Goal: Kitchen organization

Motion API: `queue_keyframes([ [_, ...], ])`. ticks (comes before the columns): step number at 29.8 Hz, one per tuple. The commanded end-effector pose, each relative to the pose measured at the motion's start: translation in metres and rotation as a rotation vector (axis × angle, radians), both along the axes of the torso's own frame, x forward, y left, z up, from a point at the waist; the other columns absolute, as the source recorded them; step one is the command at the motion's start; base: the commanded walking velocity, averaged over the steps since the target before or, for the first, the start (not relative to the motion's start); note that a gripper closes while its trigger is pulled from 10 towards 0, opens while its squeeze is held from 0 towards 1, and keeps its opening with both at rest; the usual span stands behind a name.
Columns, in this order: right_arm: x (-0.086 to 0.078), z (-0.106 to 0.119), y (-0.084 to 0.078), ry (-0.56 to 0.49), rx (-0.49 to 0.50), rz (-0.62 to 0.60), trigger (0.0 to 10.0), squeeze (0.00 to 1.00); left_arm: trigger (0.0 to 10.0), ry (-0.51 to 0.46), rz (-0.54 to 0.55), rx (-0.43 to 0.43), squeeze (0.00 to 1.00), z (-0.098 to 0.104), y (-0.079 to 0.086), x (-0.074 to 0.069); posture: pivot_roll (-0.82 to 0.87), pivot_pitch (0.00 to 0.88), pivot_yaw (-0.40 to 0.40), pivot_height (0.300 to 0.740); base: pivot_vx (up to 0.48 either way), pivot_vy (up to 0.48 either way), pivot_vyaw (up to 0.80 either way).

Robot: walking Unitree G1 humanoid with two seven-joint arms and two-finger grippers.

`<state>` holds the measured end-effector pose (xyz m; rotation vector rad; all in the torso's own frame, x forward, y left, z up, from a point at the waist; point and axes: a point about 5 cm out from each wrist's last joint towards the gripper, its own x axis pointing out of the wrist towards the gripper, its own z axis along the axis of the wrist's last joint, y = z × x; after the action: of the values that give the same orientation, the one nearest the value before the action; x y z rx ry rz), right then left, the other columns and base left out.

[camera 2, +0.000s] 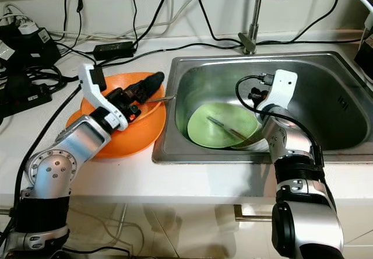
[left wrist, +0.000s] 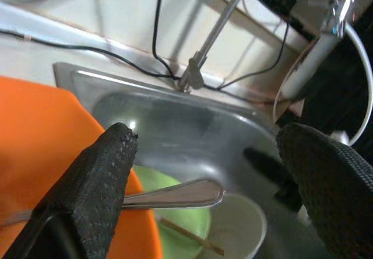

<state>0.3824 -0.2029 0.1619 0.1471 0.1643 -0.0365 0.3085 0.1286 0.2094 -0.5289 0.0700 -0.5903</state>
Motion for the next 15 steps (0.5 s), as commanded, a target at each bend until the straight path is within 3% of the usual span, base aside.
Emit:
queue_keyframes([
  [1,0.004,0.014,0.009,-0.057,-0.022,0.038,10.0,1.00,10.0,-0.025,-0.034,0.039,1.00,0.003,-0.001,-0.004,-0.10,0.000,0.107,0.740,0.000,0.000,0.00],
  [3,0.005,0.020,0.015,-0.084,-0.028,0.071,10.0,1.00,10.0,-0.073,-0.056,0.123,1.00,0.007,0.000,-0.005,-0.09,0.000,0.108,0.740,0.000,0.000,0.00],
  [4,0.005,0.020,0.015,-0.084,-0.028,0.071,10.0,1.00,10.0,-0.073,-0.056,0.123,1.00,0.007,0.000,-0.005,-0.09,0.000,0.108,0.740,0.000,0.000,0.00],
  [5,0.005,0.024,0.021,-0.105,0.009,0.103,10.0,1.00,10.0,-0.117,-0.037,0.189,1.00,0.012,0.003,-0.004,-0.09,0.000,0.110,0.740,0.000,0.000,0.00],
  [11,0.004,0.036,0.031,-0.186,0.077,0.176,10.0,1.00,10.0,-0.209,0.057,0.273,1.00,0.025,0.012,-0.003,-0.09,0.000,0.110,0.740,0.000,0.000,0.00],
  [12,0.001,0.046,0.037,-0.248,0.116,0.228,10.0,1.00,10.0,-0.257,0.080,0.313,1.00,0.030,0.014,-0.008,-0.08,0.000,0.111,0.740,0.000,0.000,0.00],
  [15,-0.002,0.052,0.045,-0.287,0.113,0.281,10.0,1.00,10.0,-0.337,0.094,0.376,1.00,0.035,0.015,-0.017,-0.08,0.000,0.109,0.740,0.000,0.000,0.00],
])
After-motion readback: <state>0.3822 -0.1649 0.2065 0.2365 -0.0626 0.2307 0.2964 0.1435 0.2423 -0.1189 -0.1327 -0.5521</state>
